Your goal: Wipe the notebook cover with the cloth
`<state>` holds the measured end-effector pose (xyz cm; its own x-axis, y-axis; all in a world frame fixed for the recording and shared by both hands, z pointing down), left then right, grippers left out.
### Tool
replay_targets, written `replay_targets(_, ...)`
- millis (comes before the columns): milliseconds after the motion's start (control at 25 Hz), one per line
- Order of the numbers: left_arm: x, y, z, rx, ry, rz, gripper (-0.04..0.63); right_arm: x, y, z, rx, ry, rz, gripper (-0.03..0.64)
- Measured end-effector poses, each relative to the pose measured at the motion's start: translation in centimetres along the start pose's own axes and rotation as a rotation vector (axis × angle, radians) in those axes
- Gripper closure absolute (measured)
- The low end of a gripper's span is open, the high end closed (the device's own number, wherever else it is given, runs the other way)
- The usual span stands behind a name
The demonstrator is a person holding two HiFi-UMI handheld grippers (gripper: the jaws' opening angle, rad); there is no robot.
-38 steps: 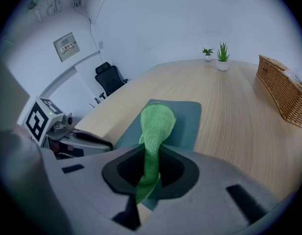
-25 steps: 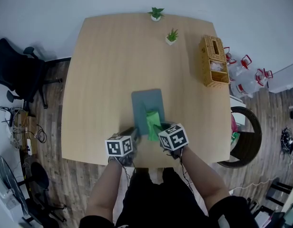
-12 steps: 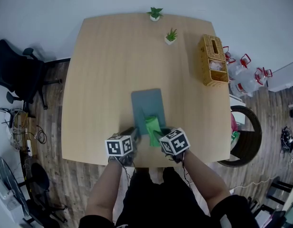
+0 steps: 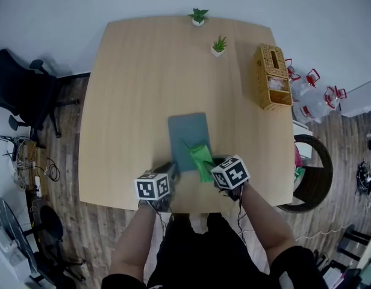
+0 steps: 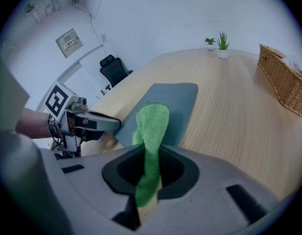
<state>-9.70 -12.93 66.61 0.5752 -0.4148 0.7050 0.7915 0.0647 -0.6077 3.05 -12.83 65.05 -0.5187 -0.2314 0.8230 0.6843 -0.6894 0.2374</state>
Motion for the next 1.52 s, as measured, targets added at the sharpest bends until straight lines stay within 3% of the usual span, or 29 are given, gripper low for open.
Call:
replay_targets(600, 0.0, 0.0, 0.1, -0.001, -0.004, 0.004, 0.523, 0.5, 2.1, -1.2, -0.002, -0.049, -0.058, 0.555)
replay_targets(1520, -0.5, -0.2, -0.6, -0.006, -0.015, -0.008, 0.523, 2.3, 10.8, -7.9, 0.045, 0.024, 0.086, 0.557)
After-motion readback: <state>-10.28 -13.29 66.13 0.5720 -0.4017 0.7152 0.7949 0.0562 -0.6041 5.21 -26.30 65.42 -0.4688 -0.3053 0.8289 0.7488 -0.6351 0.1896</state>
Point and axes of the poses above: the fingertips, and each gripper's own axes: x forward along the fingers, y to its right, z out of its underside, the point moved 1 cm from there along -x, backward along the fingers, and after that the axes turned 12 degrees about -x, right-handed, at the moved point
